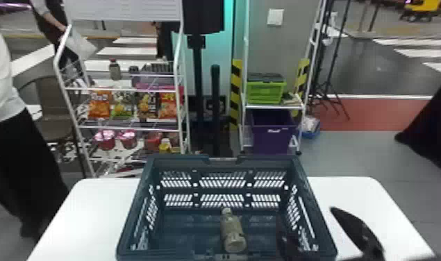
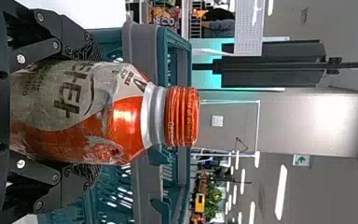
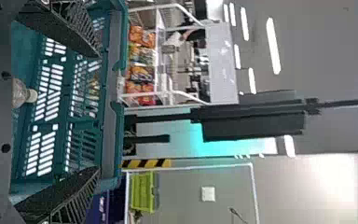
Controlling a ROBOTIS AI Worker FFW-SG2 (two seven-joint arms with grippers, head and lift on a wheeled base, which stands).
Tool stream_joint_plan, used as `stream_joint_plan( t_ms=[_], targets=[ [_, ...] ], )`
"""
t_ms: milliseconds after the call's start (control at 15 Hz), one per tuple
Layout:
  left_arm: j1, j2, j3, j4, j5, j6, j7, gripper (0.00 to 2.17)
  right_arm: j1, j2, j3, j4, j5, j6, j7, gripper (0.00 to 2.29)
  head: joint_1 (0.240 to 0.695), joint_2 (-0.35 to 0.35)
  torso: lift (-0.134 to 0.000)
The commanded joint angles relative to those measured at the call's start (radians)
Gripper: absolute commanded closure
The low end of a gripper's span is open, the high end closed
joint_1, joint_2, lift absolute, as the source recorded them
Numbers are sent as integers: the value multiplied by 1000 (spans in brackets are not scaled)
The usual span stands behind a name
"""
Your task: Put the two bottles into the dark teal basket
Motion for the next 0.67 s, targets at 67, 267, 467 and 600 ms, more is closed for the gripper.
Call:
stream_joint_plan(
  t_ms=[67,267,467,600],
  targets=[
    [-6,15,4,-36,7,64,-1,2145,210,4,-41,41,-5,-271,1,12,499,0,0],
    [5,35,9,-95,33,117,-1,2145,312,21,-54,130,-5,-425,14,19,499,0,0],
    [32,50,40,-205,52,212,2,2145,359,29,-63,230,-19,-593,27,26,499,0,0],
    [60,50,87,-300,56,285,5,2145,373,39,-86,266,-50,-652,54,33,499,0,0]
  ],
)
